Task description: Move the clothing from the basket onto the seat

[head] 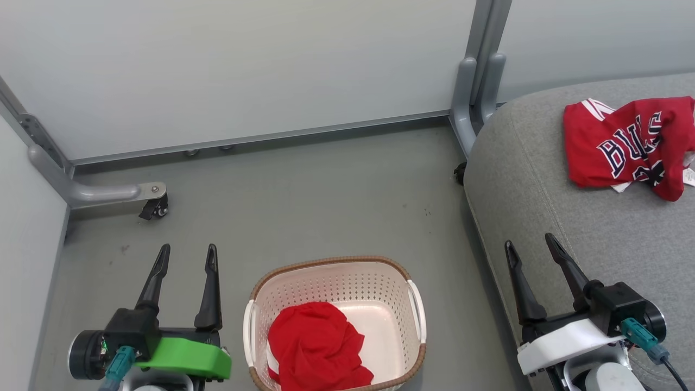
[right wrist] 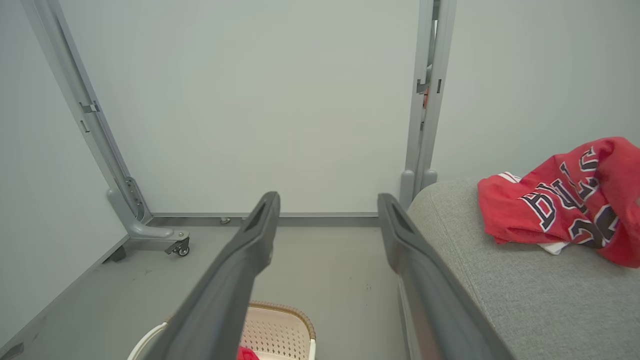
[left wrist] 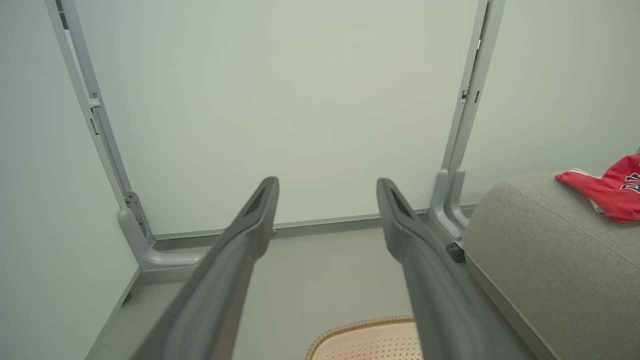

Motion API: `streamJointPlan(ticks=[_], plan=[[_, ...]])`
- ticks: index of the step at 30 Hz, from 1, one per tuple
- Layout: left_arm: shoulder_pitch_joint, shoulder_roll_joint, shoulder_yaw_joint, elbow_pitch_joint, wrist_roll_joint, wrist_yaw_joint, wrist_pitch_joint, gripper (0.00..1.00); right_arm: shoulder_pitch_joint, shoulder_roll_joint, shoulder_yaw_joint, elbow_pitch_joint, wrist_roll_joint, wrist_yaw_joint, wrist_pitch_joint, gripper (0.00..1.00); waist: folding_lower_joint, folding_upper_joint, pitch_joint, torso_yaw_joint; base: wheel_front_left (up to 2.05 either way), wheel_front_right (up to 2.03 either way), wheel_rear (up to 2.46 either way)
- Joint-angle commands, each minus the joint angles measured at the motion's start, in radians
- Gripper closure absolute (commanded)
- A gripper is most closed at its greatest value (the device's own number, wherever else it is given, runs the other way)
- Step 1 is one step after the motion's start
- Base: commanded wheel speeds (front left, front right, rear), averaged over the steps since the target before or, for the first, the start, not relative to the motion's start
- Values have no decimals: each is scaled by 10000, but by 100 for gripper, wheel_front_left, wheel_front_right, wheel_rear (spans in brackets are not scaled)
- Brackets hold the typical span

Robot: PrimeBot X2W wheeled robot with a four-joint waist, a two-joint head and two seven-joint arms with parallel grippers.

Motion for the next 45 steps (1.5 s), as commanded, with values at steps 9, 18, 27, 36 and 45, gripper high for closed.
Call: streamJointPlan(ticks=[9,18,27,36,45], plan=[[-406,23,-60,154,133,-117,-5,0,-304,-24,86,-65,-13,-10,-16,0,0,0,275,-167,0,0,0],[-2020,511,-1053,1342,252,-236,-5,0,-1508,-27,510,-514,-202,-9,-16,0,0,0,1577,-927,0,0,0],[-4234,1078,-2907,3480,107,-242,-6,0,-3302,-123,796,-1015,-258,-10,-16,0,0,0,3631,-1873,0,0,0],[-6074,1576,-4788,5942,-186,-244,-5,0,-4620,-103,1007,-1461,-208,-10,-16,0,0,0,5499,-2564,0,0,0],[-7681,1977,-6432,8167,-608,-245,9,0,-5552,-39,1364,-1785,-78,-9,-16,0,0,0,7129,-3047,0,0,0]])
